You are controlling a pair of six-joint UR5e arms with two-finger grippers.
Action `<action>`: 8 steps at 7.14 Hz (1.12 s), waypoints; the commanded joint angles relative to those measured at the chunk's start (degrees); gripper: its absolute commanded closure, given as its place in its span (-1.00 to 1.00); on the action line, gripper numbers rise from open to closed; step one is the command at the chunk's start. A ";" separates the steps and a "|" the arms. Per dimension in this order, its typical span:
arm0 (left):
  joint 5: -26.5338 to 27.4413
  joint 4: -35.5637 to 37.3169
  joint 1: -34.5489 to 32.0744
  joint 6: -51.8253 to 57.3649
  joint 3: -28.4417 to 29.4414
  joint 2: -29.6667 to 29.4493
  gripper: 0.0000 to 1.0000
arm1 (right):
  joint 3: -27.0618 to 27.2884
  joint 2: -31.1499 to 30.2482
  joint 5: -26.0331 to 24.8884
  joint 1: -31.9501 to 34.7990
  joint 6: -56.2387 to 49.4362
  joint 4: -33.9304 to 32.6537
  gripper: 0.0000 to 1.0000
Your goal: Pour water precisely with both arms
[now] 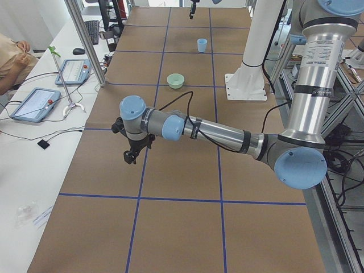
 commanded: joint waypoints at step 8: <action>-0.54 -0.30 -3.54 4.42 2.25 0.80 -1.00 | 0.68 -1.60 -18.91 -23.18 0.59 -2.88 -0.80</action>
